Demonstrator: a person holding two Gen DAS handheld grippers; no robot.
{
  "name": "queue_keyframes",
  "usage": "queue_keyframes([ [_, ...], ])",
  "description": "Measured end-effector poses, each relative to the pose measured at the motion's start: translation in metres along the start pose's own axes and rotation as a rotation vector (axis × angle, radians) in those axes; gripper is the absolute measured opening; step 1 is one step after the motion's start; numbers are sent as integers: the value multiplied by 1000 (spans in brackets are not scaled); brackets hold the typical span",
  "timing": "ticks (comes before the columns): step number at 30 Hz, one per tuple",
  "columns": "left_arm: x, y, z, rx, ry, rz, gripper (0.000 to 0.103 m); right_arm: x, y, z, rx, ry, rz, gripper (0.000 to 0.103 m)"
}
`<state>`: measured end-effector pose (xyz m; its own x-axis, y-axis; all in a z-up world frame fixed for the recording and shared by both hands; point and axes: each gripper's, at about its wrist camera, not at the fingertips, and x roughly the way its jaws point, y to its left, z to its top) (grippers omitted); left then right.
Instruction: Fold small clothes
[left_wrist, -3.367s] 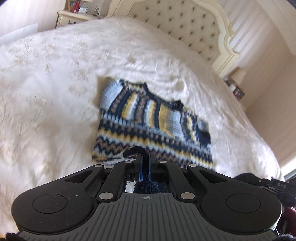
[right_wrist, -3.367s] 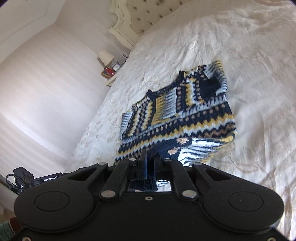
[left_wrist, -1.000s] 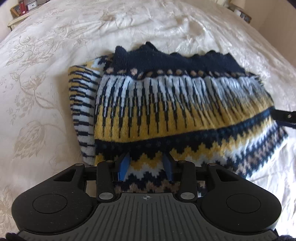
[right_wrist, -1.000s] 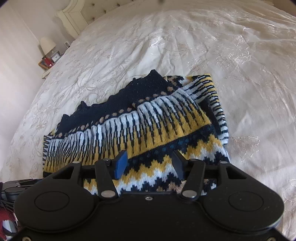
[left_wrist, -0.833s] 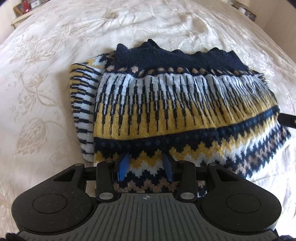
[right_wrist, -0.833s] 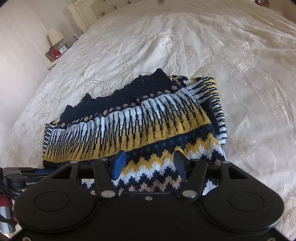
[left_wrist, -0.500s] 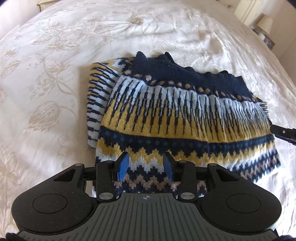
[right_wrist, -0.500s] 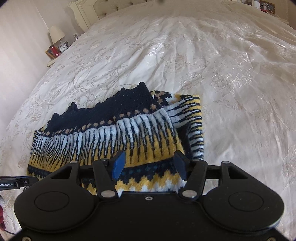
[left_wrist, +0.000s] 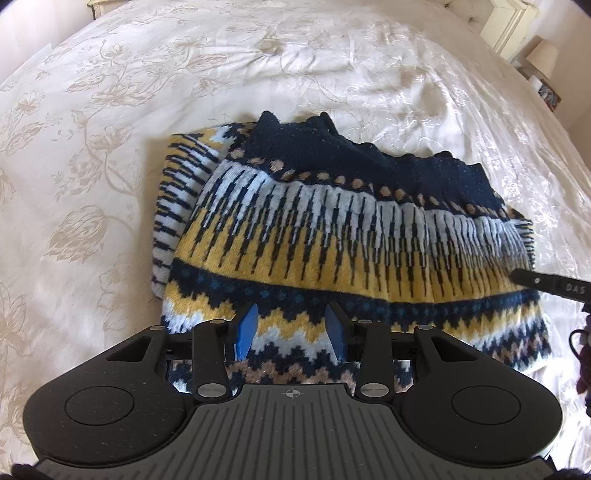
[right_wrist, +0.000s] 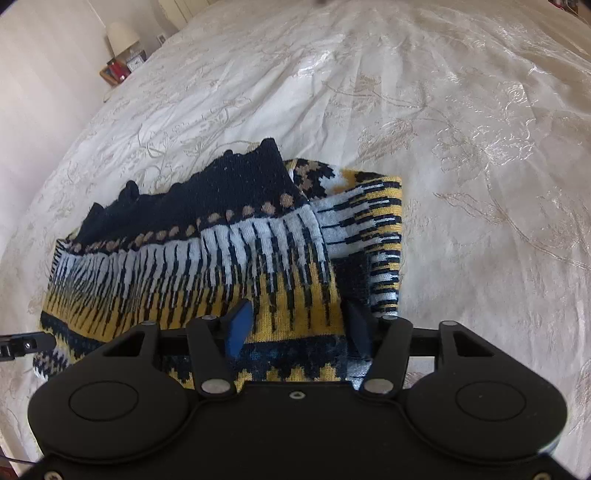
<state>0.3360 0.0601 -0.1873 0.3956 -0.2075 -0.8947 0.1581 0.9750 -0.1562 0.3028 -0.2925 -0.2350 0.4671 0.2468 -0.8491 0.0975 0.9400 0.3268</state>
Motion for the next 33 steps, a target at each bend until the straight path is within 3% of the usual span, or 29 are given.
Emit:
queue_keyframes([
  [1, 2, -3, 2, 3, 0, -3, 39, 2, 2, 1, -21, 16, -15, 41],
  [2, 4, -5, 3, 8, 0, -5, 39, 2, 6, 2, -52, 23, -31, 14],
  [7, 16, -22, 7, 71, 15, -10, 39, -6, 21, 2, -179, 4, -114, 13],
  [9, 24, -27, 6, 102, 30, -3, 39, -3, 16, 2, -168, 15, -159, 8],
  [13, 46, -34, 6, 185, 76, 48, 41, 1, 9, 4, -110, 16, -127, 9],
  [17, 53, -39, 11, 207, 88, 70, 44, -5, 2, 3, -66, -6, -83, 22],
  [19, 51, -37, 12, 183, 87, 65, 44, -11, -5, 1, -6, -26, -64, 40],
  [21, 47, -35, 11, 166, 77, 55, 44, -20, -15, -3, 54, -57, -44, 66],
  [25, 33, -27, 7, 103, 61, 34, 44, -34, -33, -13, 166, -73, 6, 75],
  [27, 24, -24, 6, 63, 51, 21, 44, -37, -42, -20, 207, -62, 33, 84],
  [33, 11, -35, 9, 21, 18, -29, 44, -32, -56, -34, 276, -24, 108, 86],
])
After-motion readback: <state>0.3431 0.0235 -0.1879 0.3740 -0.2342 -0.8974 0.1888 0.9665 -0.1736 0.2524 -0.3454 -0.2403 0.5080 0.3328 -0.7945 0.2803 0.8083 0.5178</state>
